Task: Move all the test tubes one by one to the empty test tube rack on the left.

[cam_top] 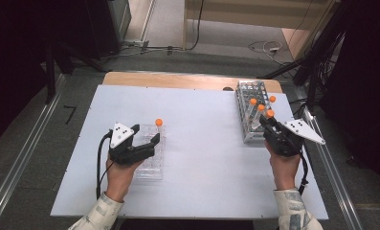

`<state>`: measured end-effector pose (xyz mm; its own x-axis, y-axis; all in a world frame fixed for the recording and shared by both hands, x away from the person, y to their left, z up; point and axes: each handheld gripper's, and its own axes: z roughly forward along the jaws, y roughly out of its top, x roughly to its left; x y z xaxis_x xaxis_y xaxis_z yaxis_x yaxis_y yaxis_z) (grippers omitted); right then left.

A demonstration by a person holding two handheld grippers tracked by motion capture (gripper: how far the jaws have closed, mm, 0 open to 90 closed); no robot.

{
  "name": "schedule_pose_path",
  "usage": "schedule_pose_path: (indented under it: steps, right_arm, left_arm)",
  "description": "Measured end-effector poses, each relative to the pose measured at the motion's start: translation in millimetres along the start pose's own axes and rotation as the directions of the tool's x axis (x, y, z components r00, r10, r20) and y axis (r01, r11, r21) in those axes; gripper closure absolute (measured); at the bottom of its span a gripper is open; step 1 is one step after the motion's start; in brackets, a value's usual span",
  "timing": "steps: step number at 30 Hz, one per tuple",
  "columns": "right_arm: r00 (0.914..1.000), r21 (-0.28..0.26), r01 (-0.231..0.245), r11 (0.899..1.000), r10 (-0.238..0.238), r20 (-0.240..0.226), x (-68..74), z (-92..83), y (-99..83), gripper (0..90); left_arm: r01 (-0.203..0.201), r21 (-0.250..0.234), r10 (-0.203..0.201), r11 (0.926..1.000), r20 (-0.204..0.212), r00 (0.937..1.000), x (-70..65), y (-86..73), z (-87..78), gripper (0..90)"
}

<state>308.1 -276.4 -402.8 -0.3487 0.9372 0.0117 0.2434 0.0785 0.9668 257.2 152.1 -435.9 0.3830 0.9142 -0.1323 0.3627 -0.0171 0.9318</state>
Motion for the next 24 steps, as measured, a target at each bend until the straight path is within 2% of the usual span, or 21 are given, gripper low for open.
schedule_pose_path:
  steps: [2,5,6,14,15,17,19,22,23,24]
  right_arm:
    - [0.9997,-0.006,0.017,1.000,-0.017,-0.018,3.5,-6.2,1.0,71.8]
    - [0.9994,-0.001,0.017,1.000,-0.017,-0.031,6.7,-9.1,1.4,71.9]
    - [0.9986,0.003,0.017,1.000,-0.017,-0.050,10.4,-10.6,1.4,71.8]
    - [0.9940,0.033,0.041,0.999,-0.037,-0.103,25.2,-8.4,-4.3,71.8]
    - [0.9917,0.043,0.040,0.998,-0.034,-0.124,29.6,-7.0,-5.8,71.8]
    - [0.9908,0.049,0.038,0.998,-0.031,-0.132,31.5,-6.4,-6.5,71.9]
    - [0.9861,0.064,0.055,0.996,-0.044,-0.160,41.8,-3.2,-10.6,71.8]
    - [0.9829,0.073,0.067,0.995,-0.053,-0.176,48.5,-1.5,-13.0,71.8]
    - [0.9771,0.083,0.081,0.993,-0.063,-0.203,58.0,0.5,-15.7,71.9]
    - [0.9749,0.087,0.087,0.992,-0.067,-0.212,61.1,1.1,-16.6,71.9]
  left_arm:
    - [0.000,-0.004,0.000,1.0000,0.001,1.0000,0.2,0.5,-1.1,20.7]
    - [0.000,-0.007,0.000,1.0000,0.002,1.0000,-0.3,0.6,-1.4,20.7]
    - [0.001,-0.006,-0.001,1.0000,0.004,1.0000,-0.9,0.6,-1.5,20.7]
    - [-0.013,-0.006,0.013,0.9999,0.017,0.9998,-6.4,1.3,-2.8,20.8]
    - [-0.017,-0.007,0.017,0.9998,0.022,0.9996,-7.2,1.2,-2.8,20.8]
    - [-0.022,-0.003,0.022,0.9998,0.029,0.9993,-9.2,1.3,-2.9,20.9]
    - [-0.027,0.000,0.027,0.9996,0.038,0.9989,-11.6,1.2,-2.7,21.0]
    - [-0.033,0.001,0.033,0.9995,0.045,0.9984,-15.0,1.0,-2.6,20.9]
    - [-0.036,0.002,0.036,0.9993,0.052,0.9980,-16.6,1.1,-2.7,20.9]
    - [-0.038,0.001,0.038,0.9993,0.054,0.9978,-17.7,1.0,-2.6,20.9]
